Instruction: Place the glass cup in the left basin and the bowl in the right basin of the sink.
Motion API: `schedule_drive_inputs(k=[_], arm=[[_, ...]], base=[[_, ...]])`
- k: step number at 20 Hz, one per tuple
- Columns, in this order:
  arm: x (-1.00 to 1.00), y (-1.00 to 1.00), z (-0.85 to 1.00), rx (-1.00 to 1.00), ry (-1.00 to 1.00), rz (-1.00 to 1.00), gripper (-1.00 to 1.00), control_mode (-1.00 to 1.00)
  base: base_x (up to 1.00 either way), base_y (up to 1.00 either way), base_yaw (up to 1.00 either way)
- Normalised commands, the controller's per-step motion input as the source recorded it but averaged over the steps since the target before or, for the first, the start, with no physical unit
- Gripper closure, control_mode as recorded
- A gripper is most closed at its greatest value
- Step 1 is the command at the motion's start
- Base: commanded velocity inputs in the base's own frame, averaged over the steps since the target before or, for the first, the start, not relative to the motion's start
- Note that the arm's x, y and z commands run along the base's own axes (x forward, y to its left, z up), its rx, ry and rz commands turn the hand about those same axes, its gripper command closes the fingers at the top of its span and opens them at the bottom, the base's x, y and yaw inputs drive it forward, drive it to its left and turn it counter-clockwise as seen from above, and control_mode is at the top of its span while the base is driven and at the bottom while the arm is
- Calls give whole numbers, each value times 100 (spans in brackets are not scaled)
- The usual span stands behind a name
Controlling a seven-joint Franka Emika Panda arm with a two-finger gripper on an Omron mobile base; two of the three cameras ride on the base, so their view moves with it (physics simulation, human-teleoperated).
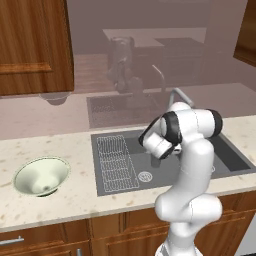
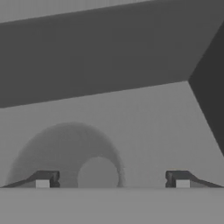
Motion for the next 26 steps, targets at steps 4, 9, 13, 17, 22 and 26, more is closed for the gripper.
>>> schedule_drive_inputs(k=[4, 9, 13, 17, 22, 26], arm=[[0, -39, 60, 1, -10, -1, -100, -100], [-1, -15, 69, 5, -8, 0, -100, -100], [-2, -2, 34, 5, -4, 0, -100, -100], [-3, 1, 9, 6, 0, 0, -100, -100], [-1, 30, 5, 5, 0, 0, -100, -100], [0, 56, 19, 0, 0, 0, -100, -100]], base=[[0, 0, 0], [0, 0, 0], [0, 0, 0], [0, 0, 0], [0, 0, 0], [0, 0, 0]])
